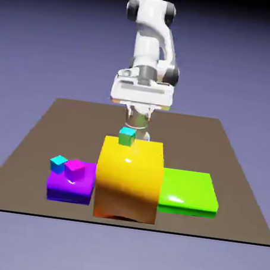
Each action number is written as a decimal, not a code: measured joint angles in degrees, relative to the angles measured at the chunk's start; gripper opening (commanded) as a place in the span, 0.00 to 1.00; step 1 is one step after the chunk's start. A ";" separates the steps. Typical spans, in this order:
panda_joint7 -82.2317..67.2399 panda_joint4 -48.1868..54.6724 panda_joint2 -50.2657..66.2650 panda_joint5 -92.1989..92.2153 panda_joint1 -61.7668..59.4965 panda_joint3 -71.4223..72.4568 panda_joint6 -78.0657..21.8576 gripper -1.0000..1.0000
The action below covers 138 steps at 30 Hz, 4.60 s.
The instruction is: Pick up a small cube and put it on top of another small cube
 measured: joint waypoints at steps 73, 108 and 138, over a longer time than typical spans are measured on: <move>23.86 -10.34 54.05 99.71 51.53 4.98 36.83 0.00; -19.23 -0.53 -3.99 57.57 17.46 -4.15 -12.87 0.00; -35.53 -15.20 -18.52 40.92 -18.02 16.93 -23.90 1.00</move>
